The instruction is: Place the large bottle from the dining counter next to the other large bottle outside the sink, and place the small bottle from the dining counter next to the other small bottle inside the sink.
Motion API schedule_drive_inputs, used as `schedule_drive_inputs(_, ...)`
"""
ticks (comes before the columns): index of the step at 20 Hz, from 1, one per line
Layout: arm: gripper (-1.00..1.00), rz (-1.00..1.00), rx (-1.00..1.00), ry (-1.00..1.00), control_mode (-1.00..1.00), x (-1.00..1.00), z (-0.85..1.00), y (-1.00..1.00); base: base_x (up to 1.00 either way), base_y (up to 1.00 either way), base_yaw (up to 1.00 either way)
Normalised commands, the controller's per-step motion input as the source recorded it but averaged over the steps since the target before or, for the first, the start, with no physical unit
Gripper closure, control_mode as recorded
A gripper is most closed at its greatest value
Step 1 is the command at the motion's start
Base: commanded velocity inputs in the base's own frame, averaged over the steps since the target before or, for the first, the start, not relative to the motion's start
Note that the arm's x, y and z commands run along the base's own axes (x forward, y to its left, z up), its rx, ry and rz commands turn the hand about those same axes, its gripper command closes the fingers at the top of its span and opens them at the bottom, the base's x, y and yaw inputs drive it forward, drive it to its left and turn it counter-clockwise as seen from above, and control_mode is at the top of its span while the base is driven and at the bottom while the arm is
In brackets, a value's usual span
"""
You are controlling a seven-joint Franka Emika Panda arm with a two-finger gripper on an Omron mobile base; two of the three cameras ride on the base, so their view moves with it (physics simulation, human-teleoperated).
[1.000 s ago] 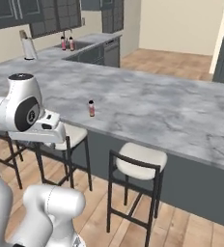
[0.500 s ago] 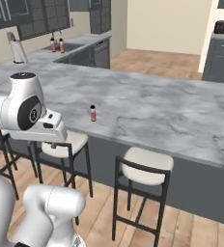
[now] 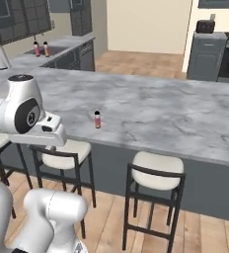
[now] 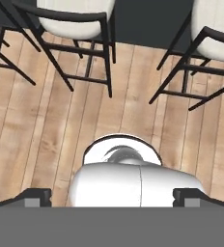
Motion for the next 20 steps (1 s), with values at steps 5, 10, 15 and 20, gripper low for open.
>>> schedule_drive_inputs(5,-1.0,0.0,0.0,0.0,1.0,0.0,0.0,0.0,0.02,-0.22,-0.11)
schedule_drive_inputs(10,-1.0,0.0,0.0,0.0,1.0,0.0,0.0,0.0,0.48,0.0,-0.1)
schedule_drive_inputs(15,-1.0,0.0,0.0,0.0,1.0,0.0,0.0,0.0,0.79,0.01,-0.13)
schedule_drive_inputs(20,-1.0,0.0,0.0,0.0,1.0,0.0,0.0,0.0,0.59,0.01,-0.29)
